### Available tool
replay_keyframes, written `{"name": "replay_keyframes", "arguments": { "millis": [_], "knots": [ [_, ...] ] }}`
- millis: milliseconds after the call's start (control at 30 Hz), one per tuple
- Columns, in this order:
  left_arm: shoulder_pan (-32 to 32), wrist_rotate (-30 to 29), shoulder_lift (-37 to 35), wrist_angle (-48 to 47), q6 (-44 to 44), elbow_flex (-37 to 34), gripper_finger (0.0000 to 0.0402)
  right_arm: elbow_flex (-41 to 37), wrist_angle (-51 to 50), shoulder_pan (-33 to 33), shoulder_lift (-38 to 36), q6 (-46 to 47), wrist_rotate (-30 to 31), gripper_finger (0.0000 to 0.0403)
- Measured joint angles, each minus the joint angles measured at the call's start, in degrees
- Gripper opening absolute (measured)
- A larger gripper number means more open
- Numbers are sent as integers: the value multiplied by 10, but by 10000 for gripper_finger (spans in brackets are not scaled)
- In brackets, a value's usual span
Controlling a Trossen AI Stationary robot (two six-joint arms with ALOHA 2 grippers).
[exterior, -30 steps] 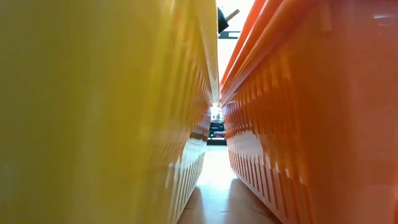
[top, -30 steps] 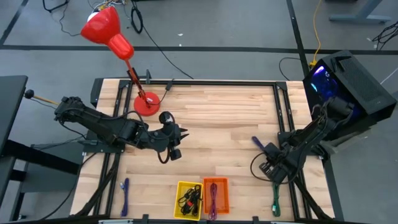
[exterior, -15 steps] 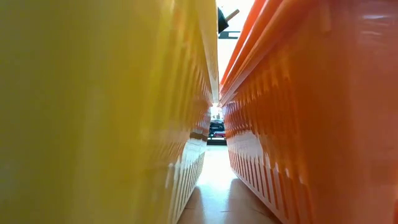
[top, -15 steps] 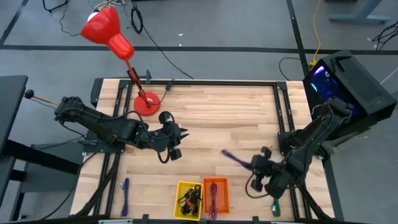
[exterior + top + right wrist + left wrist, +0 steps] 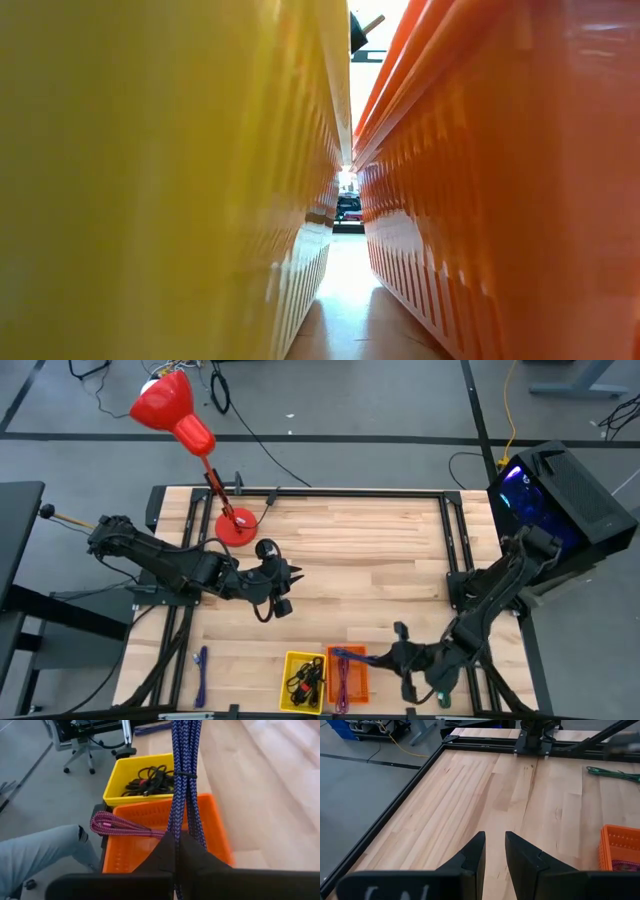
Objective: Pick & Place USB Port
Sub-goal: Put the black and purple charger cable into the orange bin
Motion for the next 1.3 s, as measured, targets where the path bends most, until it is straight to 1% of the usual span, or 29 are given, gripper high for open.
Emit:
{"name": "replay_keyframes", "arguments": {
  "millis": [167, 267, 433, 700, 867, 1000, 1167, 1300],
  "knots": [
    [1, 0, 0, 2, 0, 0, 78, 0, 95, 0, 64, -5, -1, 0],
    [1, 0, 0, 3, -2, 0, 78, 0, 158, -3, 87, -12, -26, 0],
    [1, 0, 0, 3, -11, 0, 78, 0, 224, 4, 120, -8, -11, 0],
    [1, 0, 0, 3, -11, 0, 78, 0, 231, 5, 129, 8, -9, 0],
    [1, 0, 0, 3, -11, 0, 78, 0, 236, 10, 129, 19, 17, 0],
    [1, 0, 0, 3, -10, 0, 78, 0, 275, 18, 143, 23, 40, 0],
    [1, 0, 0, 3, -10, 0, 78, 0, 325, 18, 177, 34, 48, 0],
    [1, 0, 0, 3, -10, 0, 78, 0, 366, 18, 203, 35, 68, 0]
  ]
}}
